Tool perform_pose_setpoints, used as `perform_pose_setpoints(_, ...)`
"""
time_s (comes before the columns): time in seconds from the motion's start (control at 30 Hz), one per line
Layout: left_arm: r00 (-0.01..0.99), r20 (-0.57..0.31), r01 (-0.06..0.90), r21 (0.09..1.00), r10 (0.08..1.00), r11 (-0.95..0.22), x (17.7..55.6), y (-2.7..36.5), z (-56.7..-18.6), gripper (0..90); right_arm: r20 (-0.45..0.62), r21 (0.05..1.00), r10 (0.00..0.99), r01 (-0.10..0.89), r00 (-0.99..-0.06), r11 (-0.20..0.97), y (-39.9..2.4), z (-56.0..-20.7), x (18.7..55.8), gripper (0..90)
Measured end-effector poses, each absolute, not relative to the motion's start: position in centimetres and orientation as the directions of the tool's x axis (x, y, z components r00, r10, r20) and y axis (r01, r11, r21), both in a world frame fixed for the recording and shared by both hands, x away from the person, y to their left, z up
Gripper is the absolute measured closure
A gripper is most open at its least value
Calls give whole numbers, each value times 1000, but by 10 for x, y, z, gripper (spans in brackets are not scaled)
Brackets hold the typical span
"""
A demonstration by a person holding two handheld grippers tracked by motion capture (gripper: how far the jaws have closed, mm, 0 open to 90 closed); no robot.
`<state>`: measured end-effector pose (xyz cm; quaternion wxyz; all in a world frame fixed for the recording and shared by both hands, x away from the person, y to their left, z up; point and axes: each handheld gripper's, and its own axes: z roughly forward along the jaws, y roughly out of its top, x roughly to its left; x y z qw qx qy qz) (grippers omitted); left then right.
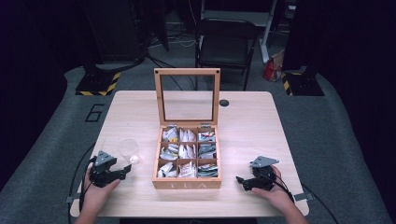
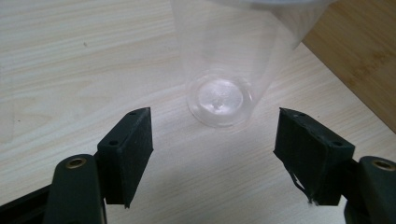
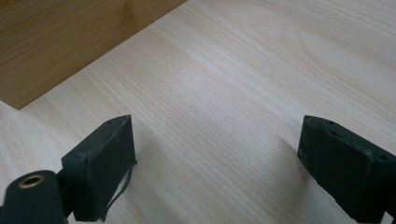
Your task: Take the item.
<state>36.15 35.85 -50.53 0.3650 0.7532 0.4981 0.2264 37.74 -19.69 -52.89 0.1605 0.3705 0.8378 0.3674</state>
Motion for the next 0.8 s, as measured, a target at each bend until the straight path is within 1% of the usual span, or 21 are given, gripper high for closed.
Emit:
perform_pose_setpoints(0.57,421,-22,561,792,907,-241,349,358,-480,321,5,731,736,505,-677,459,-197,-529,378,103)
perform_pose_setpoints(0.8,416,-87,568,802,905,-184,348,363,-461,344,3,730,734,503,-679,463,-197,-529,377,103)
